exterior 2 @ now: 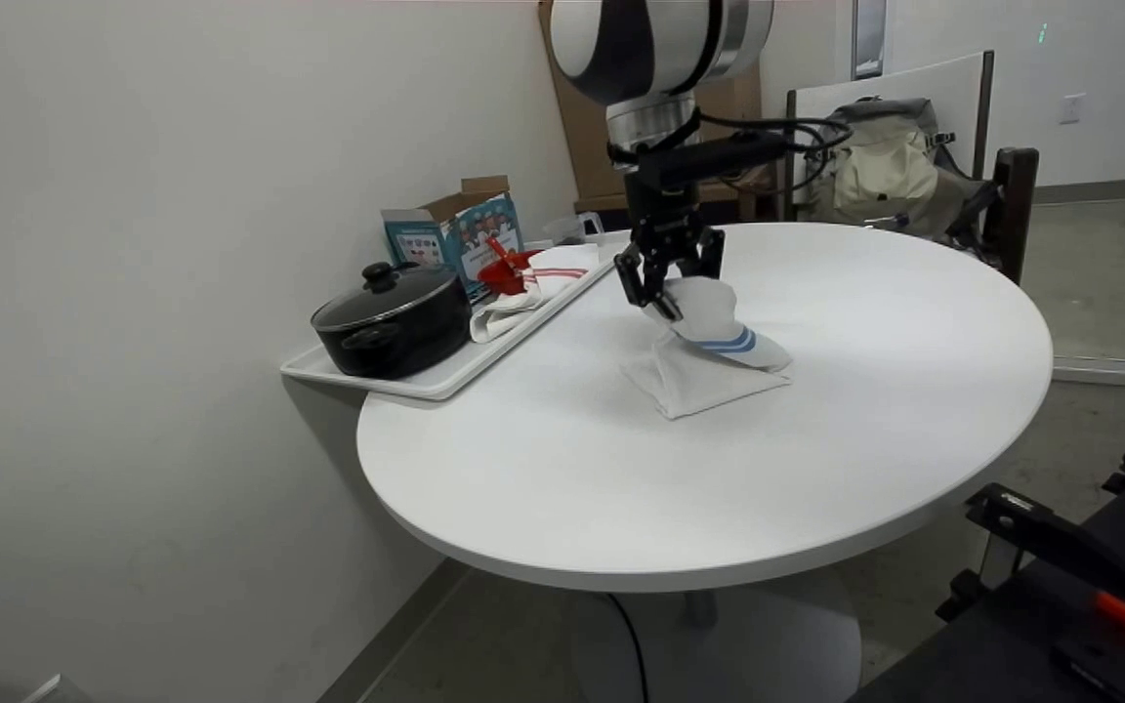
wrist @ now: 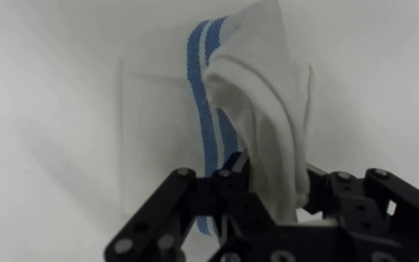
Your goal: Fold the bluestripped table cloth
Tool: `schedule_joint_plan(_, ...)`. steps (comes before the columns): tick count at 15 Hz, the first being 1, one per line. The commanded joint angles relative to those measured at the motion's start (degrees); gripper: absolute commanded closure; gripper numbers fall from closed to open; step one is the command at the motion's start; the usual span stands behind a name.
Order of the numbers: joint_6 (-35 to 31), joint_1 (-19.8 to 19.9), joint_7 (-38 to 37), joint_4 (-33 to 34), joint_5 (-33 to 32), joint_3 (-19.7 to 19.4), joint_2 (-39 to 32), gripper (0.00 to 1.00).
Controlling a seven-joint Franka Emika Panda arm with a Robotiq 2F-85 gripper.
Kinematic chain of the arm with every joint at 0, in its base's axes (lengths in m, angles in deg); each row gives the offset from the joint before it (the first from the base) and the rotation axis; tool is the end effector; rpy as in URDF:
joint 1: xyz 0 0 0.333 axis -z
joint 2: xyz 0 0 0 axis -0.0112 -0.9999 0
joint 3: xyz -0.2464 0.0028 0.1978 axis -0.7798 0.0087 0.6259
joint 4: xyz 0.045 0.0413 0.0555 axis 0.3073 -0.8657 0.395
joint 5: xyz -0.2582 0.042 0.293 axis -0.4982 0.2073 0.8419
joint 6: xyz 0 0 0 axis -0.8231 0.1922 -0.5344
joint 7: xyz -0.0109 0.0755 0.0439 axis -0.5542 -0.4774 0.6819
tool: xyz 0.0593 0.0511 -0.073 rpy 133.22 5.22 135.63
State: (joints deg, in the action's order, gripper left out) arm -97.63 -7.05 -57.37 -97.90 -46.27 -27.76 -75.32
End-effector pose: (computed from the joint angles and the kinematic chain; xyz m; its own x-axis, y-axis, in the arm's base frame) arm 0.5583 0.0898 0.2023 0.9920 -0.0303 -0.1226 -0.0367 -0.9981 -0.0501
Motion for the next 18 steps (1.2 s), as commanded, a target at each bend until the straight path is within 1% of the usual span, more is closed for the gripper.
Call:
schedule_joint_plan(1,-0.37,-2.99,-5.20,2.08,-3.49,-0.84,-1.68,0.92)
schedule_joint_plan(2,-1.34,-4.15,-7.14,1.66,-4.12,-1.02,-2.18,0.92)
schedule_joint_plan(5,-1.58,-4.63,-10.09,1.48,-4.52,-1.71,-2.37,0.92)
schedule_joint_plan(6,-1.84,-4.43,-10.38,1.14,-4.24,-1.76,-2.65,0.84)
schedule_joint_plan(7,-1.87,-4.64,-11.06,1.06,-4.40,-1.95,-2.86,0.81)
schedule_joint_plan(8,-2.07,-5.08,-11.95,1.12,-4.59,-2.08,-3.50,0.64)
schedule_joint_plan(10,-2.28,-5.49,-12.95,1.21,-4.24,-1.79,-4.54,0.50)
schedule_joint_plan(11,-1.25,-4.75,-11.90,1.31,-4.26,-2.09,-3.81,0.42)
schedule_joint_plan(14,-1.89,-4.93,-11.60,0.63,-4.88,-2.36,-2.71,0.21)
schedule_joint_plan(15,-2.14,-5.11,-11.80,0.24,-5.47,-2.73,-1.79,0.13)
schedule_joint_plan(17,-2.82,-4.92,-11.60,-0.72,-6.18,-2.96,0.36,0.02)
schedule_joint_plan(18,-2.99,-4.72,-11.44,-1.16,-6.28,-2.95,1.58,0.00)
